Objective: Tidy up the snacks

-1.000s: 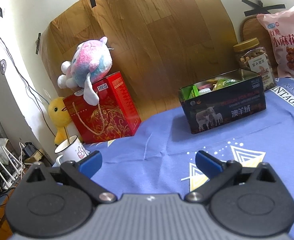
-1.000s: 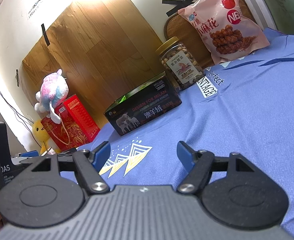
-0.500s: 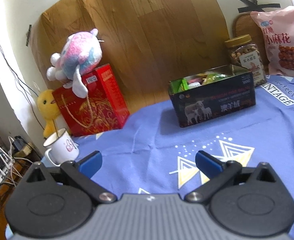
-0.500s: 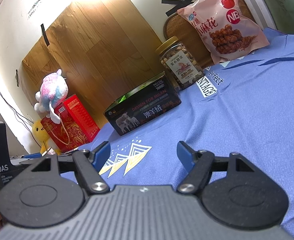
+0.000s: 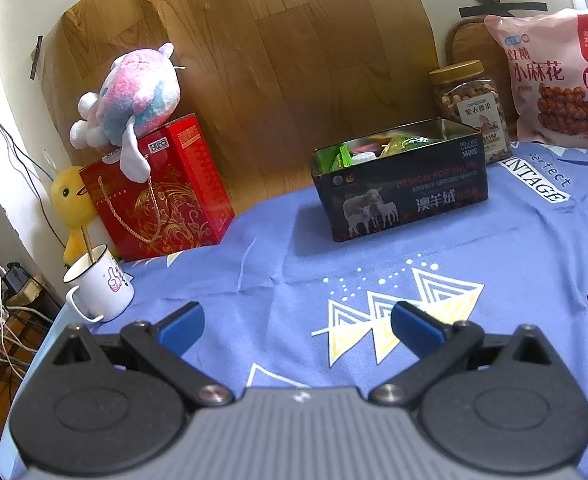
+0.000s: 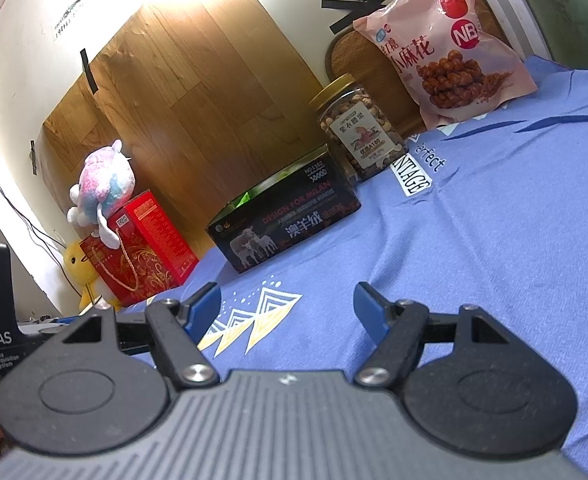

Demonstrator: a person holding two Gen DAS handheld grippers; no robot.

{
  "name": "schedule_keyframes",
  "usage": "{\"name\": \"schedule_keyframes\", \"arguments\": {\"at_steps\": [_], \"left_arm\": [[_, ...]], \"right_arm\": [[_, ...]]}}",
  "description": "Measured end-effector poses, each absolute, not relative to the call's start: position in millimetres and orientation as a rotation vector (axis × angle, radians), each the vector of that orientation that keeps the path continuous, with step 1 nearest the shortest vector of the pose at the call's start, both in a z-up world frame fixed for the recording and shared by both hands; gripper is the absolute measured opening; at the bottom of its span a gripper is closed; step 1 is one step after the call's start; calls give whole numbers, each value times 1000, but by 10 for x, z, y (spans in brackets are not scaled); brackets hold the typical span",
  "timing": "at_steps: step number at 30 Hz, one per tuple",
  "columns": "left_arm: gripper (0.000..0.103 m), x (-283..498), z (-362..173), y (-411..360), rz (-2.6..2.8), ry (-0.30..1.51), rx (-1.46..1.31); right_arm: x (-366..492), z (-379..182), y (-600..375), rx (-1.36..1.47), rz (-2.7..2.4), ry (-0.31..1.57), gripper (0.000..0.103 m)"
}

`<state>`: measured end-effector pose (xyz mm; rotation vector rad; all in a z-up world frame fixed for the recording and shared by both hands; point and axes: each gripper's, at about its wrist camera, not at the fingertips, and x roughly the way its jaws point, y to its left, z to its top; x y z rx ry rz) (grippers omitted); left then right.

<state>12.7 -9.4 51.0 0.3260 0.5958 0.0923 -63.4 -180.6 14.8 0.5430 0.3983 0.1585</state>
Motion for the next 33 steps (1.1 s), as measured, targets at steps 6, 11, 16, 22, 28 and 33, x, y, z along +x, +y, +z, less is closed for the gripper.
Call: {"name": "schedule_keyframes", "arguments": {"at_steps": [6, 11, 16, 22, 28, 33], "left_arm": [[103, 144, 483, -103, 82, 610, 326], [103, 147, 464, -115, 64, 626, 321], [103, 157, 445, -122, 47, 643, 316], [103, 160, 418, -140, 34, 658, 314], [103, 152, 413, -154, 22, 663, 315], [103, 146, 407, -168, 15, 665, 317]], "right_arm": [[-635, 154, -1793, 542, 155, 398, 75], [-632, 159, -1797, 542, 156, 399, 75], [-631, 163, -1800, 542, 156, 400, 75], [-627, 150, -1789, 546, 149, 403, 75], [-636, 153, -1775, 535, 146, 398, 75], [-655, 164, -1767, 525, 143, 387, 75]]}}
